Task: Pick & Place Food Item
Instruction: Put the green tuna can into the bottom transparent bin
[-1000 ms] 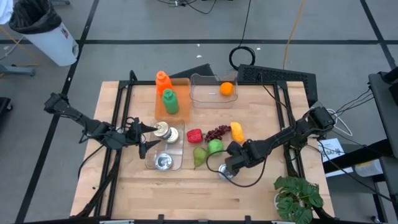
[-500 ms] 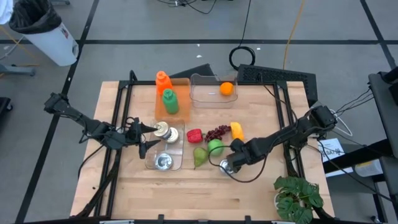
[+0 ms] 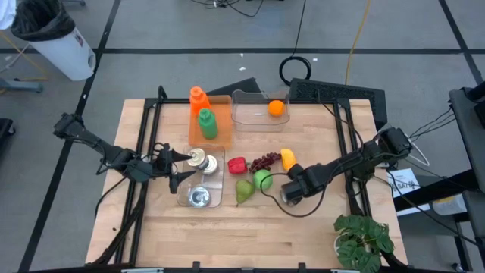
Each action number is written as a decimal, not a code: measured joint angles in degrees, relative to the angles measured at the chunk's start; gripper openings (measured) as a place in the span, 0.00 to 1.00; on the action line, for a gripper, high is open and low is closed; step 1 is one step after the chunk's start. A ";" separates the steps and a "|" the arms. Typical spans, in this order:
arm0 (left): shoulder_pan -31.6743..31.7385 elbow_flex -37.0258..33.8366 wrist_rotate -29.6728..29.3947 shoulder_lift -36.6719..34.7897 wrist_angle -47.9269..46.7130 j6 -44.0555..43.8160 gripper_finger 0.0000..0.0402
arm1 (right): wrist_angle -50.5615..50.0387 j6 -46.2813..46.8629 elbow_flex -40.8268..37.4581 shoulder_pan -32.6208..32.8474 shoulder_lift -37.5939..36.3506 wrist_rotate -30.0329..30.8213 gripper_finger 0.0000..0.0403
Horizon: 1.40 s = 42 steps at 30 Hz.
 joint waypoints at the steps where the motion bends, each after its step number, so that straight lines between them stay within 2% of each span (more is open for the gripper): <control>1: 0.00 0.00 0.00 0.00 0.00 -0.01 0.77 | -0.44 0.02 0.00 -0.03 -0.02 0.11 0.97; 8: 0.00 0.00 0.02 0.00 0.00 -0.25 0.74 | -4.64 0.83 0.02 -1.12 -0.08 0.38 0.97; 14: 0.00 0.00 -1.06 -0.02 5.46 -7.74 0.74 | -4.09 0.55 0.02 -1.11 -0.28 1.44 0.97; 17: -0.02 0.00 -0.13 -0.02 6.52 -8.54 0.75 | -2.33 0.09 0.02 -1.11 -0.30 1.10 0.97; 21: 0.00 0.02 -0.62 0.78 6.20 -11.02 0.76 | 3.53 -2.10 -0.57 -1.10 -0.35 -0.51 0.97; 25: 0.00 0.02 -0.72 2.85 6.47 -13.74 0.76 | 14.50 -3.69 -4.31 -1.11 -0.65 -4.48 0.97; 30: 0.38 0.02 -1.81 7.03 6.58 -16.47 0.73 | 26.91 -4.31 -8.33 -1.06 -0.60 -5.13 0.97; 38: 3.12 0.02 -1.95 14.05 11.40 -16.32 0.70 | 35.70 -7.87 -8.90 -1.00 -0.80 -3.65 0.97; 42: 4.19 0.00 1.35 16.53 14.39 -13.85 0.70 | 35.25 -8.39 -9.09 -0.88 -2.56 -2.39 0.97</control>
